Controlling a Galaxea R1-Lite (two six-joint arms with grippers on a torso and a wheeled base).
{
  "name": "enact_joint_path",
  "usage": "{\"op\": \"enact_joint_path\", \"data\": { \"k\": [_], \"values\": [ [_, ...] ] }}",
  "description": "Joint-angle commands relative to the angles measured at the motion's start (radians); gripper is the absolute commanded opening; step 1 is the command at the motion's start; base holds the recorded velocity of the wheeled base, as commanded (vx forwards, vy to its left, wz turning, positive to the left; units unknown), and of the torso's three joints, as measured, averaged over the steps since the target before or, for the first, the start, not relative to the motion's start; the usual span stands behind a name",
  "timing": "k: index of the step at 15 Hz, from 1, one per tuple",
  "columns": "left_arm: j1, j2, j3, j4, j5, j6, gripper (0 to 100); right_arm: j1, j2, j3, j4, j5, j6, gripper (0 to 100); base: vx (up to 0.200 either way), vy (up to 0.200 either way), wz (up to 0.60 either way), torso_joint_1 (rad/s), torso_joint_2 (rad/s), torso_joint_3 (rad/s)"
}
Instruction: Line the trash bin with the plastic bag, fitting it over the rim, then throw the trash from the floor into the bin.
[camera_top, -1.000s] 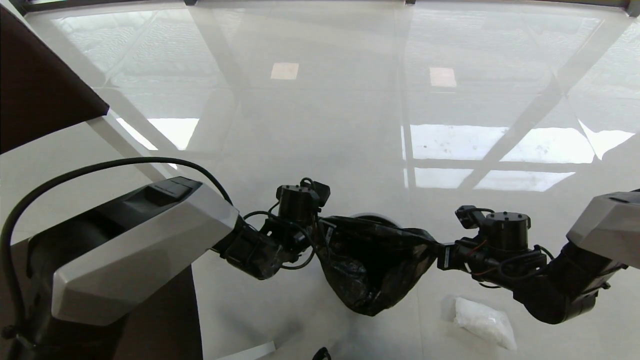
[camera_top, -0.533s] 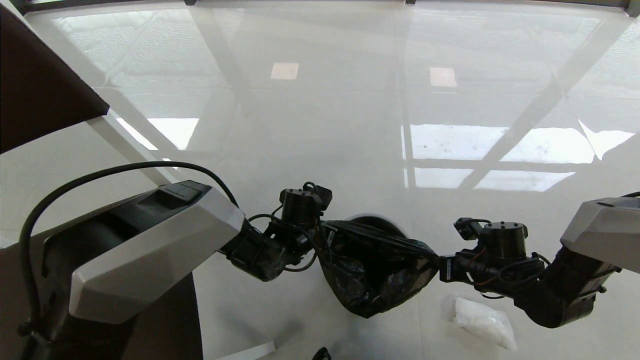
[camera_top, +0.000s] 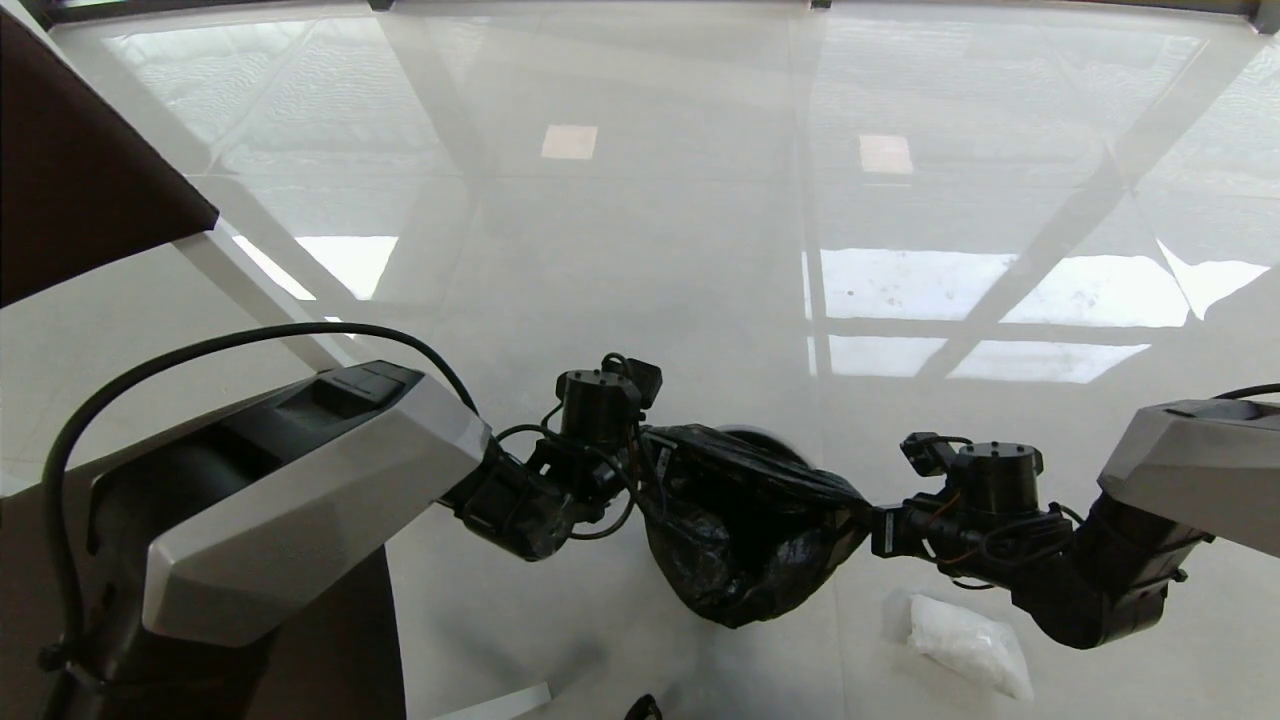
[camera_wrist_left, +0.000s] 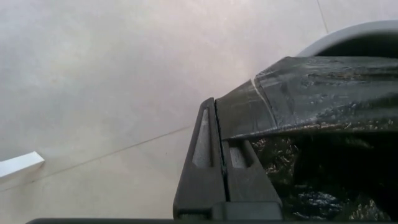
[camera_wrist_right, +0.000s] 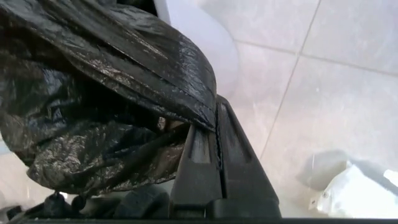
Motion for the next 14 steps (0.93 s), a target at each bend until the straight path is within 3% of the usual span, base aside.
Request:
{"op": "enact_joint_path", "data": {
  "k": [1, 4, 5, 11, 14],
  "values": [
    [0.0, 0.003, 0.004, -0.001, 0.001, 0.0, 0, 0.003, 0.012, 0.035, -0.003, 0.0, -0.002, 0, 0.0, 0.0, 0.0, 0.0, 0.0, 0.0],
    [-0.002, 0.008, 0.004, -0.003, 0.002, -0.001, 0, 0.003, 0.038, 0.058, -0.058, -0.001, -0.003, 0, 0.0, 0.0, 0.0, 0.0, 0.0, 0.0],
    [-0.002, 0.005, 0.004, -0.004, 0.005, -0.001, 0, 0.003, 0.037, 0.058, -0.064, -0.001, -0.003, 100, 0.0, 0.0, 0.0, 0.0, 0.0, 0.0],
    [-0.026, -0.052, 0.013, -0.006, 0.007, -0.036, 0, -0.001, -0.058, 0.135, -0.087, -0.001, -0.006, 100, 0.0, 0.0, 0.0, 0.0, 0.0, 0.0],
    [-0.048, -0.051, 0.013, -0.006, 0.005, -0.046, 0, 0.009, -0.083, 0.121, -0.106, 0.002, -0.006, 100, 0.0, 0.0, 0.0, 0.0, 0.0, 0.0]
  ]
}}
